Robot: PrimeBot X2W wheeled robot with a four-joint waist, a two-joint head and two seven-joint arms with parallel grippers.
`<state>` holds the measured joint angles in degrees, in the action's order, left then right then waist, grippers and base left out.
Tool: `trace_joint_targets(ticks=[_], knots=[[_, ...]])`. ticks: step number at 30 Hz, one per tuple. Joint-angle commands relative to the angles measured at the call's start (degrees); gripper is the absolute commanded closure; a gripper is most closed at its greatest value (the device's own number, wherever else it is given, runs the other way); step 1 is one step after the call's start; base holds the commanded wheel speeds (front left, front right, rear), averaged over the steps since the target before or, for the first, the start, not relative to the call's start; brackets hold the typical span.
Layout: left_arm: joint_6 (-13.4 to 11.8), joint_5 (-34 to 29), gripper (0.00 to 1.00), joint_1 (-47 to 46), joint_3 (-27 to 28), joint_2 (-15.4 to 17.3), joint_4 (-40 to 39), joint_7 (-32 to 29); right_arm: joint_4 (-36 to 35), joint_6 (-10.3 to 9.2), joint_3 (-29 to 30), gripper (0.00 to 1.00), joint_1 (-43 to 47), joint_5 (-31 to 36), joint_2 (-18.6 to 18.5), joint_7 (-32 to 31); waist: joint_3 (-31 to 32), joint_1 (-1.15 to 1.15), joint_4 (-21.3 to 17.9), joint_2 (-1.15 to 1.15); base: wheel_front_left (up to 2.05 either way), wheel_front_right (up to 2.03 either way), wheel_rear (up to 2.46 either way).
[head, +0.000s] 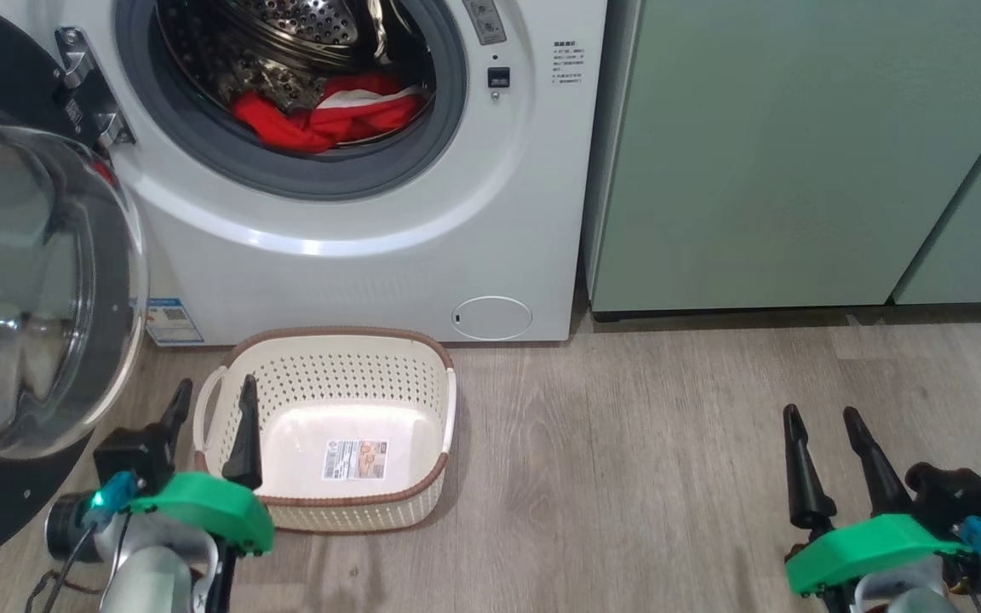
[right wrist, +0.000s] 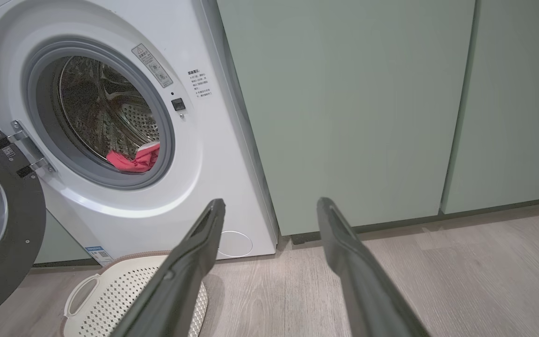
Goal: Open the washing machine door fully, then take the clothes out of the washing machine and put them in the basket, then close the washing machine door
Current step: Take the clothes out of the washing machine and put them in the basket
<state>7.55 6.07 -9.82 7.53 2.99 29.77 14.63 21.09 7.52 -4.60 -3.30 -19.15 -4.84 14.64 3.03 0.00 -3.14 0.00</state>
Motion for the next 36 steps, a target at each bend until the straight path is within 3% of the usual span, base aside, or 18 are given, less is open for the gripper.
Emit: trace_joint_targets(ticks=[1,20,36], knots=[[-0.08,-0.35,0.00,-2.12,2.20,0.72,-2.15,0.37,-1.64,-0.03,-1.16,0.00,-0.70,0.11,0.11,0.36,0.01,0.00,0.02,0.00,0.00,0.00,0.00],[-0.08,1.59,0.00,-3.10,1.97,0.20,-0.15,0.37,-1.03,-0.03,-1.42,0.00,-1.11,0.15,0.22,0.36,-0.86,0.00,0.30,0.00,0.10,-0.10,0.00],[-0.07,2.34,0.00,-3.56,1.35,0.59,0.24,0.37,-0.71,-0.03,-2.01,0.00,-1.13,-0.07,0.35,0.36,-1.23,0.00,0.13,0.00,1.74,-1.74,0.00]])
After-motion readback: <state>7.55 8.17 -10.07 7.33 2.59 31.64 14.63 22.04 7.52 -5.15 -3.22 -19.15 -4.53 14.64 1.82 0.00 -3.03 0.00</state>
